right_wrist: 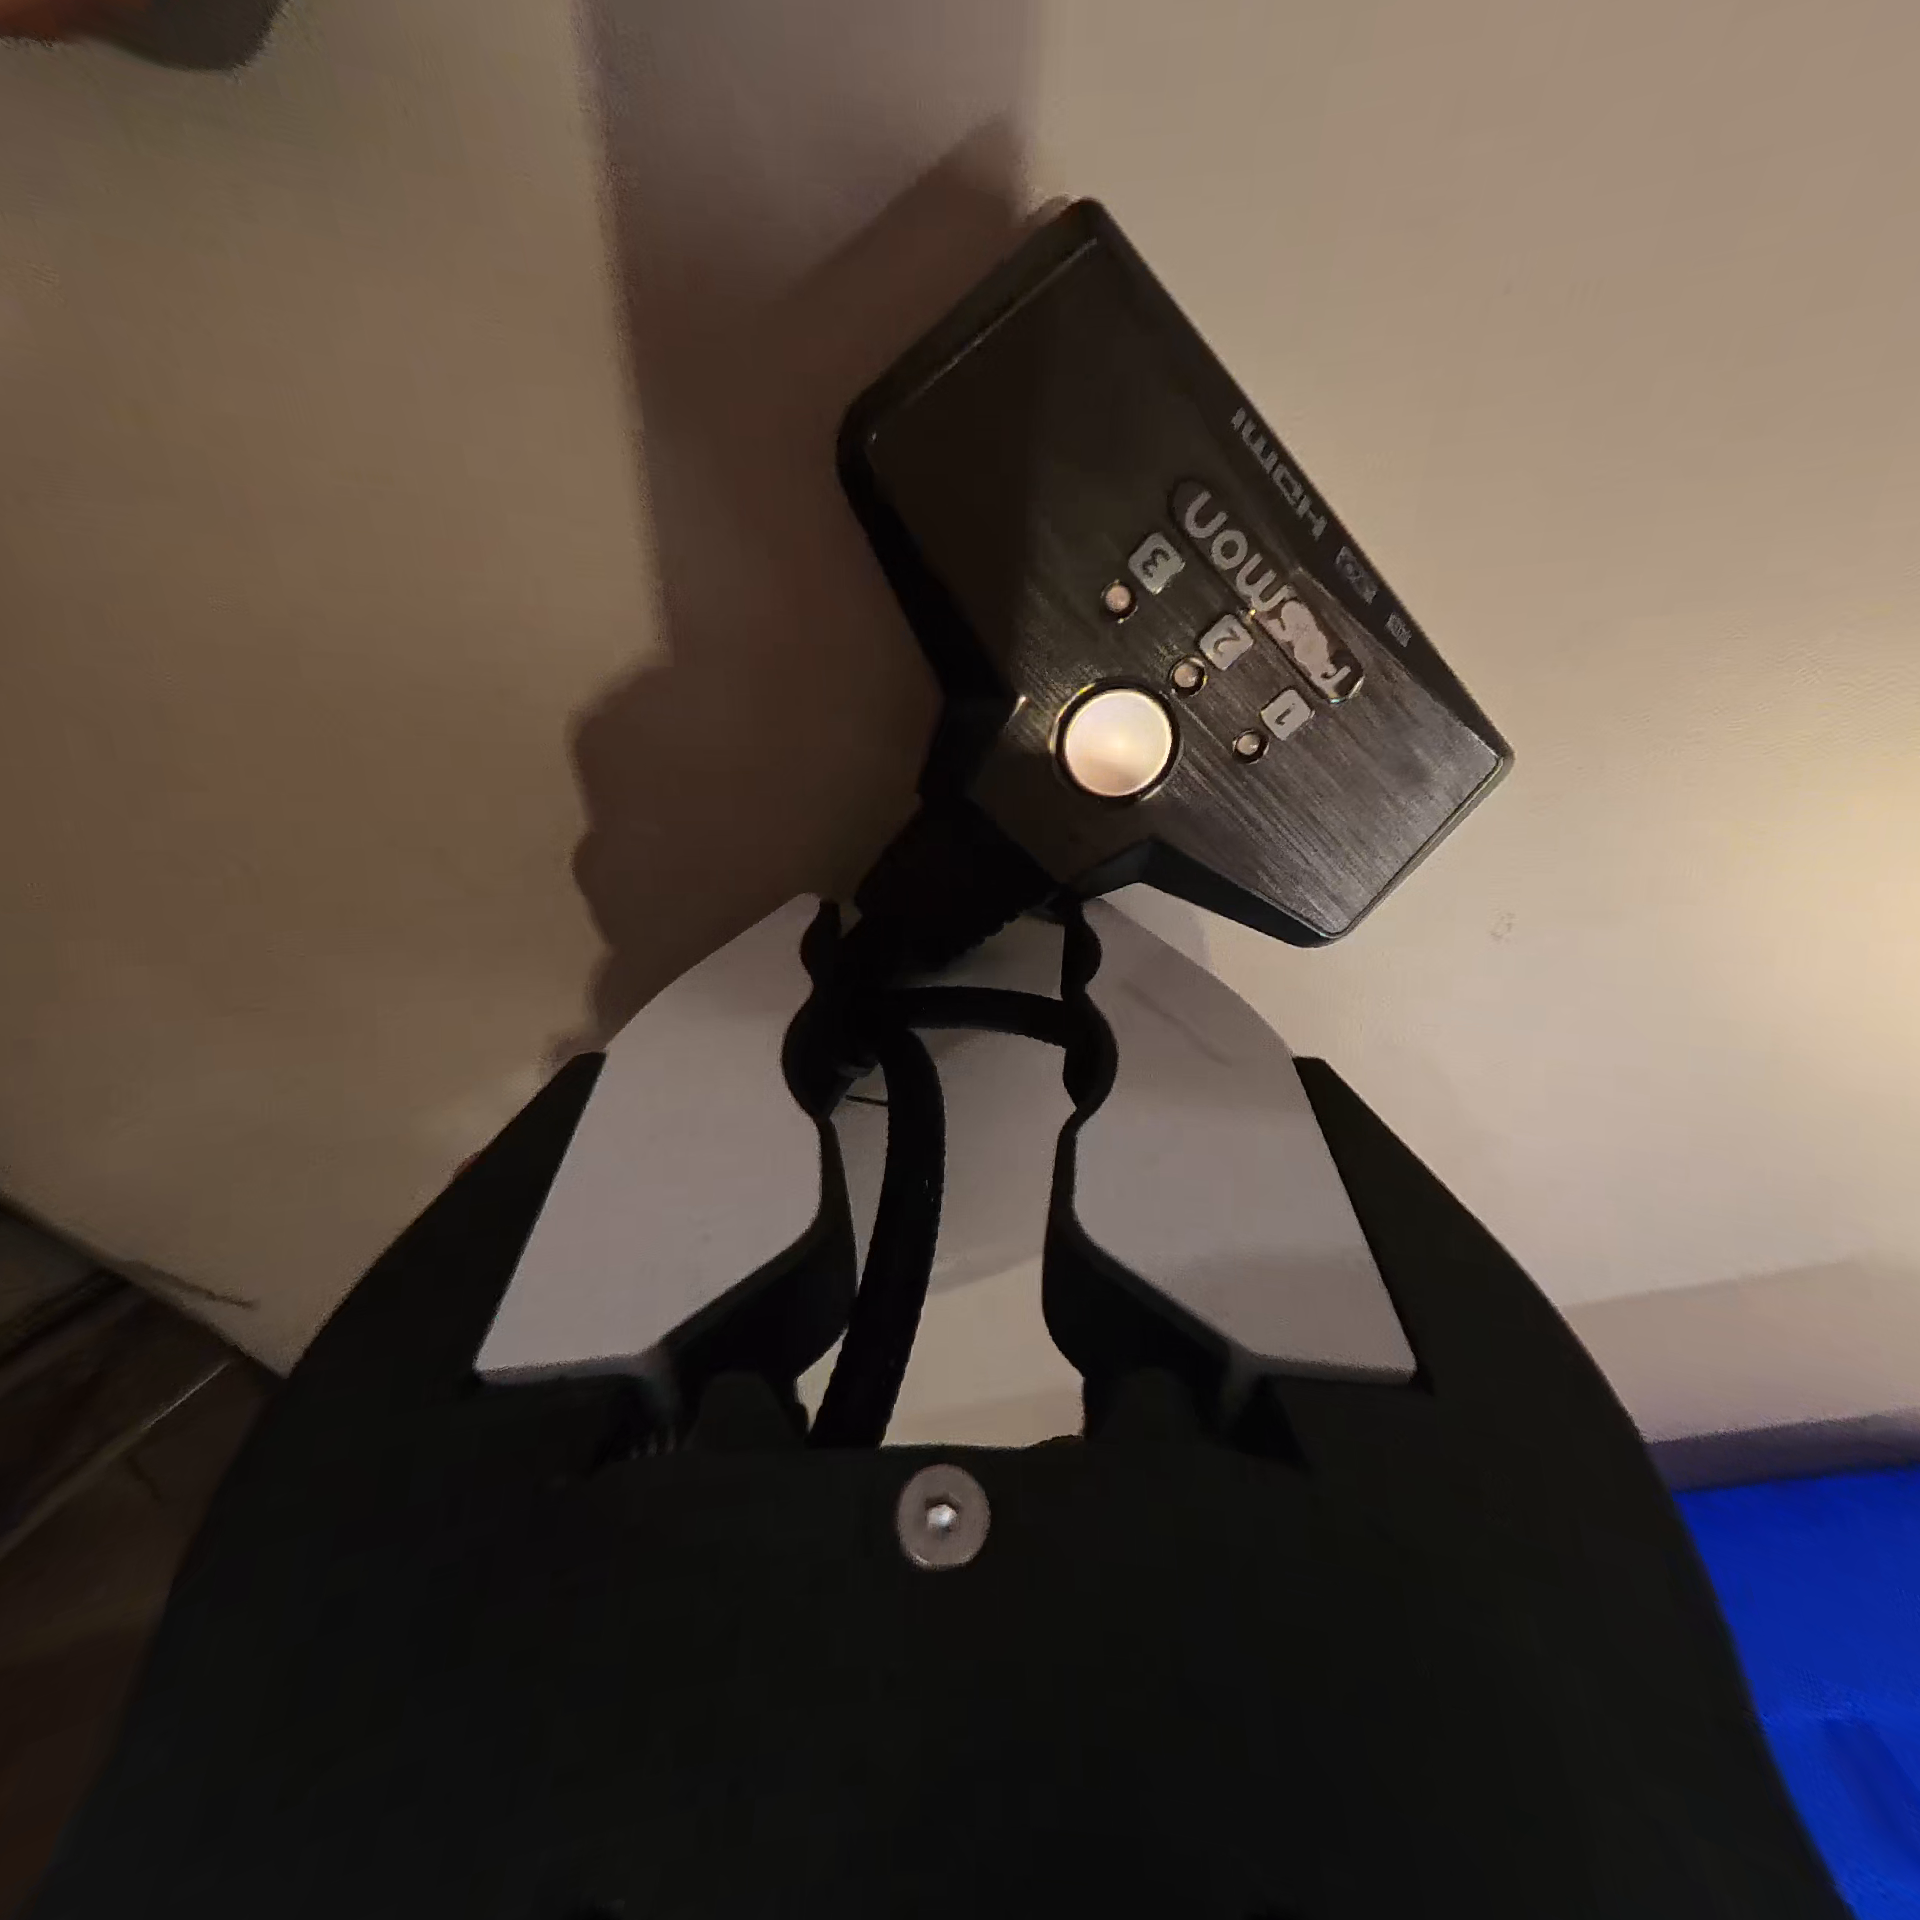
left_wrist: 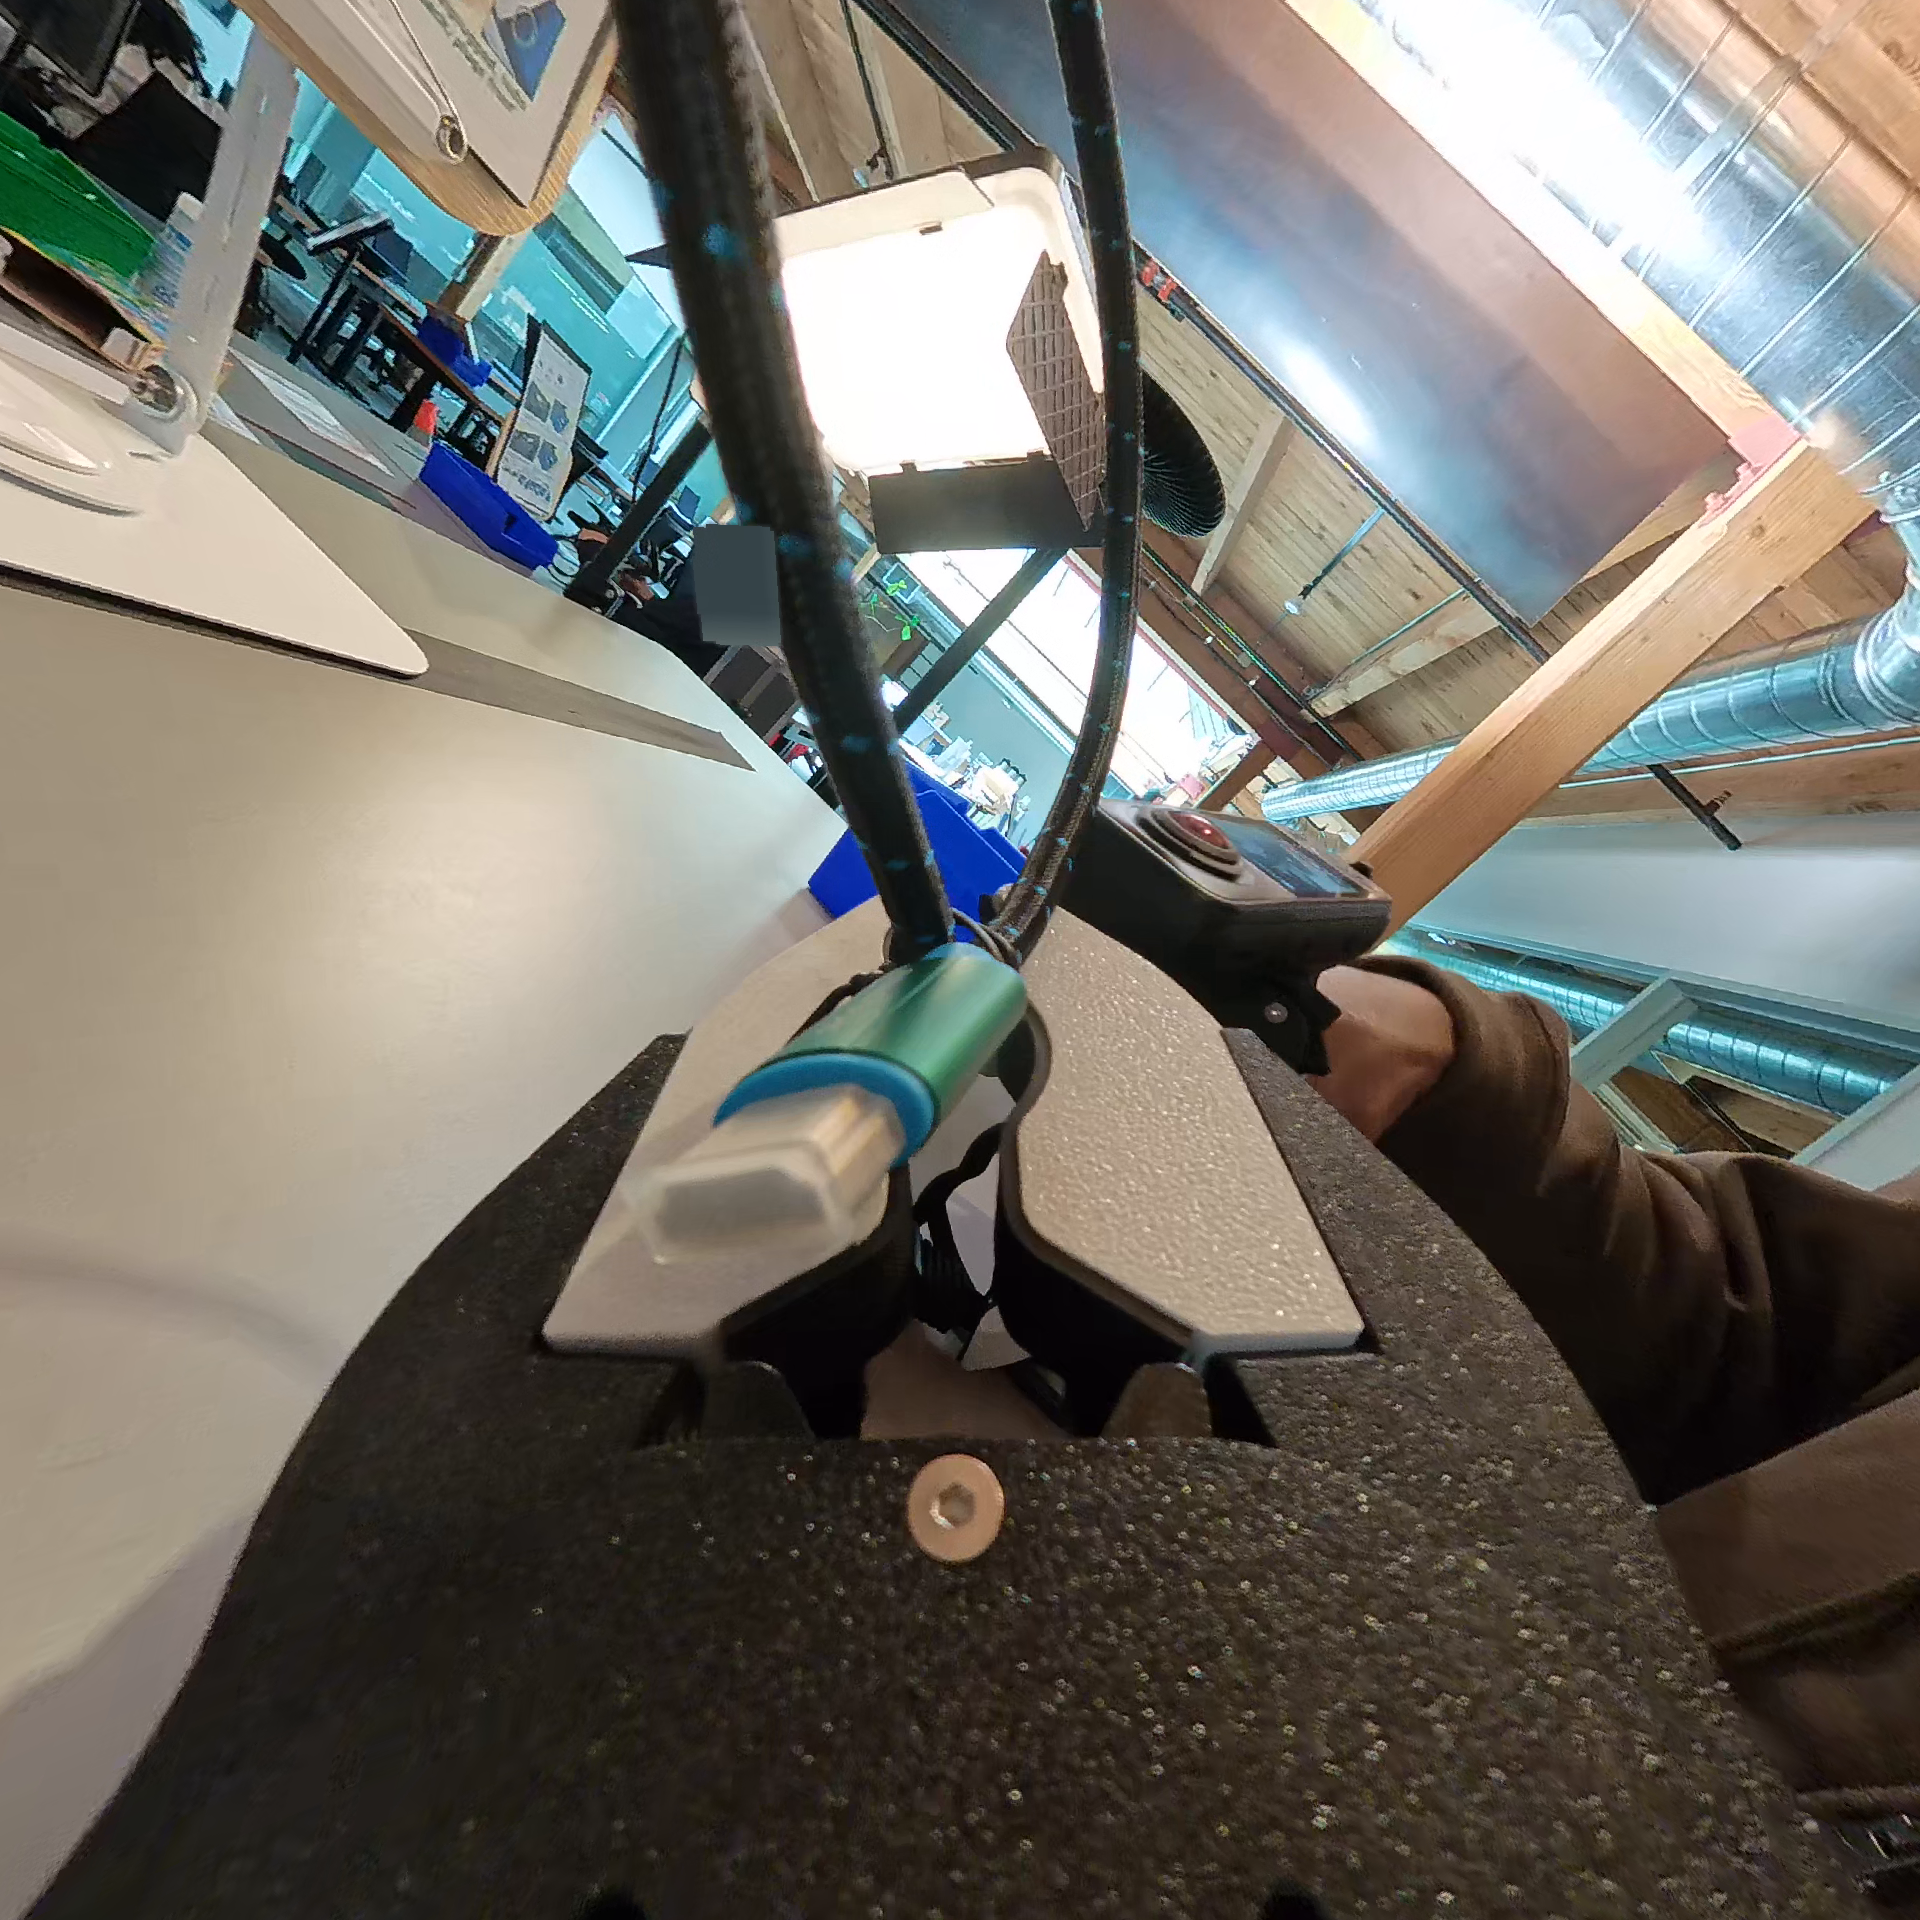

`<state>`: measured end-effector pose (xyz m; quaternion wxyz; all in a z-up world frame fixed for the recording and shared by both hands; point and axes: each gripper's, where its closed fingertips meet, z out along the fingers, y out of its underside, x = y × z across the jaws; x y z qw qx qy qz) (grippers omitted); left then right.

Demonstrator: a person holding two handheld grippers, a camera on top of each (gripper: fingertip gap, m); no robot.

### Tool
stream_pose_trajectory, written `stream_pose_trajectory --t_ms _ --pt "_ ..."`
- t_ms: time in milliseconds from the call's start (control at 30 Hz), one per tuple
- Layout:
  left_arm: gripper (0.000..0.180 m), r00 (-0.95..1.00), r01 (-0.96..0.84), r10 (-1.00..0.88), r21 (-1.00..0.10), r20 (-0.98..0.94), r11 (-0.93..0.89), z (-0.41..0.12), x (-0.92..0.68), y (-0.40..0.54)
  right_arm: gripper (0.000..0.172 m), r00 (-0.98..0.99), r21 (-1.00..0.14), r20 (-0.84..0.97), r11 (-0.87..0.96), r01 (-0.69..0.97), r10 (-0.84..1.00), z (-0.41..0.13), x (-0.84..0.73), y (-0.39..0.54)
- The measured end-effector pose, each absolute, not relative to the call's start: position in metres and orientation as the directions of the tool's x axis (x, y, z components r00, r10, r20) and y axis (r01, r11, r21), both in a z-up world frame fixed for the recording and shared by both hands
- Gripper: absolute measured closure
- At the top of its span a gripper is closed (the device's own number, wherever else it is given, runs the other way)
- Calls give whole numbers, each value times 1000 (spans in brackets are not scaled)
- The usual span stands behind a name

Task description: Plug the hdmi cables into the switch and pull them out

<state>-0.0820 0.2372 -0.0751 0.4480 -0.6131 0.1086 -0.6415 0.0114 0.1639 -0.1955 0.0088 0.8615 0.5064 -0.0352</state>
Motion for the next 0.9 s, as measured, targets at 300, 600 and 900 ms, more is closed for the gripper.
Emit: stream_pose_trajectory --t_ms 300,600,900 --pt "169 154 444 -690 -674 707 -591 -77 -86 239 146 437 -396 11 -397 828 900 -180 -1 158" --pt "169 121 429 -753 -719 646 -548 -67 -82 232 148 242 -576 450 72 814 859 -140 -15 179" --pt "169 154 421 -839 -803 522 -422 -58 -79 254 154 123 -549 582 276 789 804 -145 -22 227"
